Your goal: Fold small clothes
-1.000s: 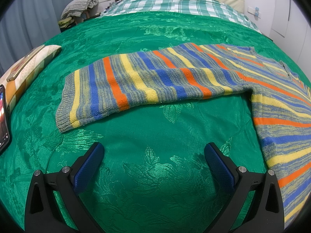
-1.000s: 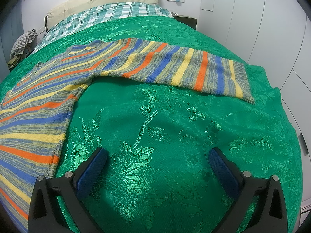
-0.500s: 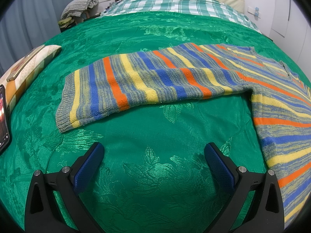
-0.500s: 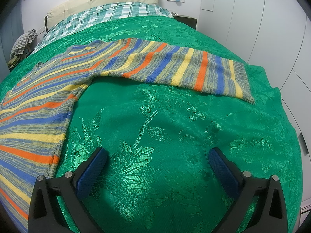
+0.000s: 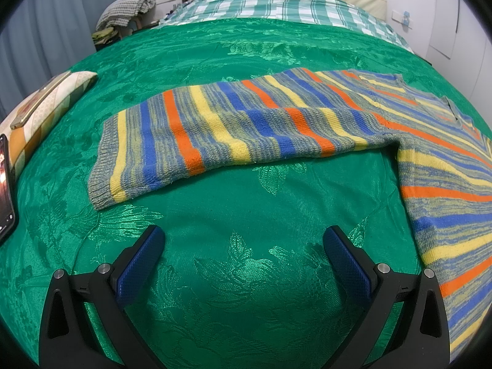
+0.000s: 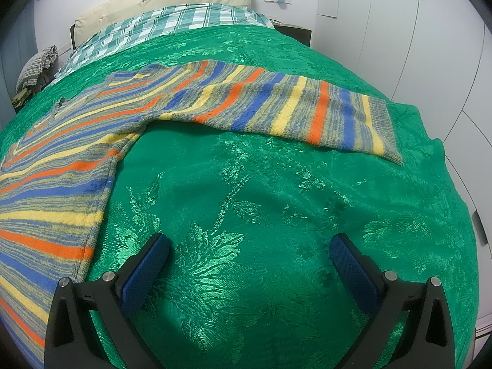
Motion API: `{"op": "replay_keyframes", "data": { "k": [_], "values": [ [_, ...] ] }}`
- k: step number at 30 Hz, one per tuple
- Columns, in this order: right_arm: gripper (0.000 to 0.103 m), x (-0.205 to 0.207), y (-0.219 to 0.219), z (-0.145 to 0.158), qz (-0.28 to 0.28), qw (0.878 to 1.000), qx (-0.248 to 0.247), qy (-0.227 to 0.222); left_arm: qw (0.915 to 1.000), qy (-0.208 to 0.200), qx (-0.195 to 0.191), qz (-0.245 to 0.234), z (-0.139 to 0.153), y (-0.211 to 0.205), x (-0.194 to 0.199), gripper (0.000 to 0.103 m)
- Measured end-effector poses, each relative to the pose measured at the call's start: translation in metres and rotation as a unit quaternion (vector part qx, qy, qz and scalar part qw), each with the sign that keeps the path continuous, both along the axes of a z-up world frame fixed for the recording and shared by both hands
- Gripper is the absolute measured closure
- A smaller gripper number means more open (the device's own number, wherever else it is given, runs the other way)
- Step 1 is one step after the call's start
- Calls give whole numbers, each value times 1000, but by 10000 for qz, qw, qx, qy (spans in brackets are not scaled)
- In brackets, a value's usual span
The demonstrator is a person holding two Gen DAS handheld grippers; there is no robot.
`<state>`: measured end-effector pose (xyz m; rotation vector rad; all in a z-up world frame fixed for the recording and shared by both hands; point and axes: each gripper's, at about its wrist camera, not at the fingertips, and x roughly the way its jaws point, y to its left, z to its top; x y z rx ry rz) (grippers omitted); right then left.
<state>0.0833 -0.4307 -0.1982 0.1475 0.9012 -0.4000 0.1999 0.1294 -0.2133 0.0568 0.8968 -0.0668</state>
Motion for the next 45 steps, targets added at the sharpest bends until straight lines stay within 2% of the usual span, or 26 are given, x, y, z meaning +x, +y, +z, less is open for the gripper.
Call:
{"op": "replay_keyframes", "data": {
  "k": [7, 9, 10, 12, 14, 15, 16, 17, 19, 22, 23, 25, 29, 30, 31, 33, 35, 37, 38, 39, 41, 43, 45],
  "values": [
    [0, 1, 0, 2, -14, 10000, 11, 51, 10000, 2, -3, 0, 1, 0, 1, 0],
    [0, 4, -5, 5, 150, 9994, 220, 220, 10000, 5, 8, -1, 2, 0, 2, 0],
    [0, 4, -11, 11, 339, 9978, 526, 235, 10000, 6, 3, 0, 2, 0, 2, 0],
    [1, -8, -33, 32, 722, 9848, 1546, -324, 10000, 6, 5, 0, 1, 0, 2, 0],
    [1, -22, -69, 58, 540, 9691, 2198, -984, 10000, 6, -1, 0, 1, 0, 2, 0],
    [1, -28, -98, 73, 326, 9563, 2541, -1405, 10000, 4, 1, 1, 1, 0, 1, 0],
    [1, -29, -119, 79, 163, 9477, 2754, -1605, 10000, 5, 3, 1, 1, 0, 2, 0],
    [1, -28, -143, 83, -41, 9390, 2977, -1721, 10000, 4, 0, 1, 1, 0, 2, 0],
    [2, -22, -193, 77, -543, 9232, 3419, -1669, 10000, -2, 28, 5, 2, -1, 2, 0],
    [15, -15, -240, 52, -1190, 9031, 3867, -1438, 10000, -11, 40, 6, 2, -1, 2, 0],
    [17, -11, -246, 45, -1260, 9020, 3900, -1359, 10000, -10, 41, 5, 2, -1, 2, 0],
    [31, 0, -249, 35, -1215, 9070, 3866, -1144, 10000, -10, 47, 4, 2, -2, 2, 0],
    [38, 20, -238, 20, -1118, 9220, 3629, -763, 10000, -6, 39, 9, 2, -2, 2, 0],
    [57, 23, -237, 18, -1123, 9252, 3559, -693, 10000, 1, 36, 17, 2, -2, 1, 0],
    [103, 26, -238, 18, -1159, 9296, 3445, -604, 10000, 66, 33, 29, 2, -2, 3, 0],
    [100, 26, -239, 23, -1262, 9310, 3378, -561, 9999, 158, 55, 24, 4, -3, 5, 0],
    [100, 23, -231, 42, -1198, 9388, 3149, -710, 9991, 412, 126, -15, 9, -4, 7, 1],
    [100, 27, -212, 80, -803, 9512, 2850, -867, 9987, 486, 142, 95, 16, -4, 0, 1],
    [100, 32, -193, 108, -416, 9576, 2673, -989, 9990, 410, 64, 140, 19, -3, -8, 1],
    [100, 37, -178, 128, -126, 9596, 2593, -1089, 9993, 349, -36, 122, 19, -2, -16, 1],
    [100, 54, -138, 169, 550, 9546, 2630, -1285, 9996, 272, -43, 64, 10, -3, -31, 0],
    [100, 80, -87, 201, 1253, 9445, 2727, -1334, 10000, -56, -3, 36, 4, -4, -43, 0],
    [100, 106, -35, 216, 1803, 9349, 2776, -1281, 9997, -197, -87, 66, 3, -2, -47, 0]
  ]
}}
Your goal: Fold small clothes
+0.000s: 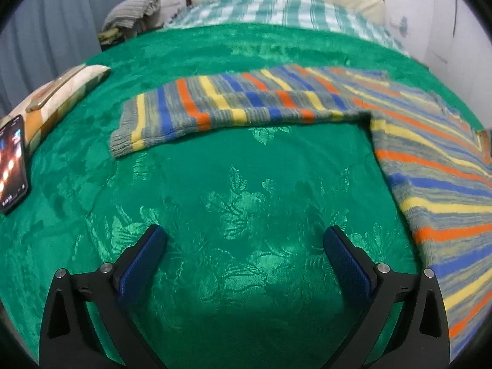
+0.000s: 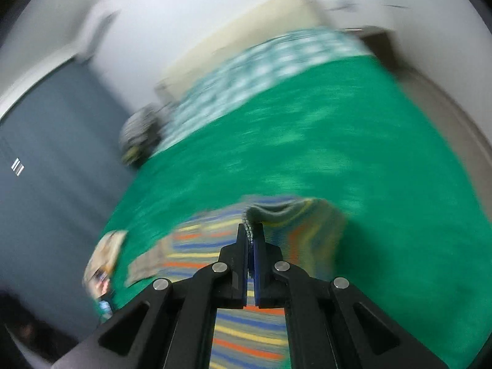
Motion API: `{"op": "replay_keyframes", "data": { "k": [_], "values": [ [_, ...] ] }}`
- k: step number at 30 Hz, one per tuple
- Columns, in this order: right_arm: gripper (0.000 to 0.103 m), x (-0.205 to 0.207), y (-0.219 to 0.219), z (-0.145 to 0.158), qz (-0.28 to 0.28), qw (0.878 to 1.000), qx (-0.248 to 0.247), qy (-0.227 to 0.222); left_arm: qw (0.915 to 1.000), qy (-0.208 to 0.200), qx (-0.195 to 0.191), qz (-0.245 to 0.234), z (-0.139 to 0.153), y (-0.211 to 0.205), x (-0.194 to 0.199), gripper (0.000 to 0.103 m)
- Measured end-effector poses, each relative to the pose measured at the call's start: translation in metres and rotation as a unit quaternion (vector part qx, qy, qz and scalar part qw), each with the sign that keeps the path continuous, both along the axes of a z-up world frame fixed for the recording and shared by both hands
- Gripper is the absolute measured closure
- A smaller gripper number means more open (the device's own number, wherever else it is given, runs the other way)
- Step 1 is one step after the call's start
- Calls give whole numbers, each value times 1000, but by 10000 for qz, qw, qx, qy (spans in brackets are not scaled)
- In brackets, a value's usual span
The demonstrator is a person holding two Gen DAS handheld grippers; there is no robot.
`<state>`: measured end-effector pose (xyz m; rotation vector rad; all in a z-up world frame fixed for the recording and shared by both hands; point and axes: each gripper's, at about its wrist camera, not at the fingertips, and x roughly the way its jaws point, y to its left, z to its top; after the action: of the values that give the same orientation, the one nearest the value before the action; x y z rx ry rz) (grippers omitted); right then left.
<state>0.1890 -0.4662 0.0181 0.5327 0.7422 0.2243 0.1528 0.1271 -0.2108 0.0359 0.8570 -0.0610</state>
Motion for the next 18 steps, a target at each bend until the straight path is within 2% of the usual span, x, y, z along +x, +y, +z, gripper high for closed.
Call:
{"op": "replay_keyframes", "data": {
  "k": [2, 3, 4, 6, 9, 12, 15, 18],
  "values": [
    [99, 28, 54, 3, 500, 9987, 37, -95, 10000, -24, -70, -6, -1, 1, 1, 0],
    [91, 42, 79, 0, 756, 9970, 120, -140, 9999, -24, -110, -10, -1, 2, 1, 0],
    [58, 52, 98, -8, 956, 9950, 288, -75, 9999, -28, -150, -16, -2, 3, 1, 0],
    [16, 74, 130, -33, 1226, 9889, 764, 360, 9998, -50, -213, -16, -2, 5, 1, 0],
    [17, 83, 145, -48, 1244, 9862, 1019, 398, 9997, -80, -231, -15, -3, 5, 1, 0],
    [17, 81, 131, -58, 1011, 9904, 818, 463, 9996, -76, -256, -18, -4, 5, 1, 0],
    [18, 75, 106, -81, 680, 9917, 701, 832, 9997, -72, -224, -14, -5, 4, 2, 0],
    [20, 73, 87, -126, 387, 9890, 564, 1313, 9997, -72, -217, -11, -5, 4, 1, 0]
  ]
}}
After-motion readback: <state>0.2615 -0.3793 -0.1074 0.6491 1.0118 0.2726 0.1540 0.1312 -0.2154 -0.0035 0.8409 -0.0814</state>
